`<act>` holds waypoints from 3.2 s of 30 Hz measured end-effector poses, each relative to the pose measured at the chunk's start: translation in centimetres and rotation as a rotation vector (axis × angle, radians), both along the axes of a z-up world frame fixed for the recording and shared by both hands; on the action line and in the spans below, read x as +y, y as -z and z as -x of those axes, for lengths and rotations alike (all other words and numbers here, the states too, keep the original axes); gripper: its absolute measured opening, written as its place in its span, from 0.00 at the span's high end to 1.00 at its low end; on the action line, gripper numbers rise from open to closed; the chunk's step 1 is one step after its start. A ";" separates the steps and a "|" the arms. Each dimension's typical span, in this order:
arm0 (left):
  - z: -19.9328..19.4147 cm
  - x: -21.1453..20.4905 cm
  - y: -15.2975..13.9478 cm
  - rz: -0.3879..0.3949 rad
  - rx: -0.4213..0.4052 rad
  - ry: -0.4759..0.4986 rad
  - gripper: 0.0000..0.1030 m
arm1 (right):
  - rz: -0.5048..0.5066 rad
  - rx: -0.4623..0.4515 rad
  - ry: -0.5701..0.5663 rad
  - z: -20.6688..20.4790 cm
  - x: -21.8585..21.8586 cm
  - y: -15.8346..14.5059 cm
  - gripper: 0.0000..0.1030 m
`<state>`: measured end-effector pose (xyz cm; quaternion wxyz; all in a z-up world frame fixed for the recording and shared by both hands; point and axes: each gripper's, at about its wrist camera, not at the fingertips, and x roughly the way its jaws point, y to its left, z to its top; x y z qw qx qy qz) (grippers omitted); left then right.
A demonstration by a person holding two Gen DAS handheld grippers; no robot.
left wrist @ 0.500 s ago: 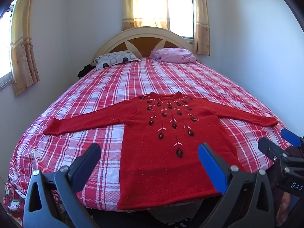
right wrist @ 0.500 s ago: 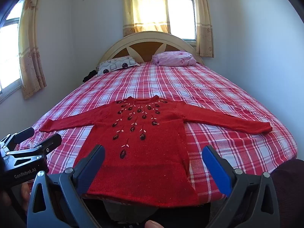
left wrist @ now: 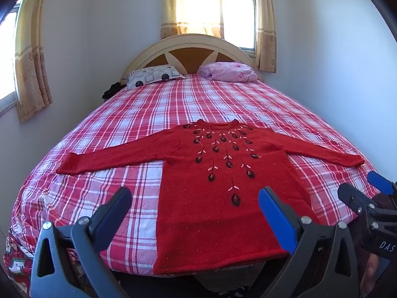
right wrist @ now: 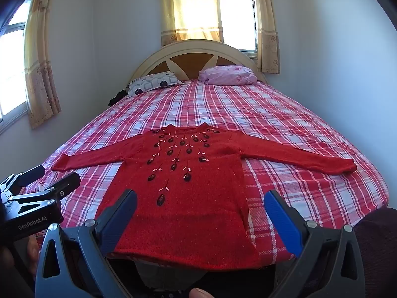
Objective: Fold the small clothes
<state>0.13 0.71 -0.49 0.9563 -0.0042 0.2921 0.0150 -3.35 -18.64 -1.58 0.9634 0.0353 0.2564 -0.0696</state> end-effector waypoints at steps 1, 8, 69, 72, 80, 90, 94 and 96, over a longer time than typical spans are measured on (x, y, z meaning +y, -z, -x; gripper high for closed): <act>0.0 0.0 0.0 0.000 -0.001 0.000 0.00 | 0.001 0.001 0.000 0.0 0.0 0.0 0.01; -0.1 0.2 0.2 0.003 0.005 -0.001 0.00 | -0.001 0.002 -0.002 0.0 0.0 -0.1 0.01; -22.6 1.7 12.1 -0.191 0.207 -0.007 0.00 | -0.472 0.052 0.670 -7.1 -41.1 10.3 0.31; -23.4 1.9 12.9 -0.190 0.226 -0.012 0.00 | -0.560 0.048 0.662 -7.8 -42.7 11.0 0.35; -23.7 2.5 14.0 -0.162 0.252 -0.006 0.00 | -0.579 0.061 0.667 -9.7 -44.0 11.7 0.87; -23.6 2.6 14.2 -0.127 0.242 0.026 0.00 | -0.403 0.060 0.460 -16.5 -37.8 4.9 0.95; -23.6 2.7 14.3 -0.109 0.245 0.039 0.00 | -0.355 0.059 0.358 -20.3 -33.7 2.4 0.95; -23.6 2.9 14.5 -0.096 0.250 0.043 0.00 | -0.331 0.060 0.298 -22.4 -31.0 1.1 0.95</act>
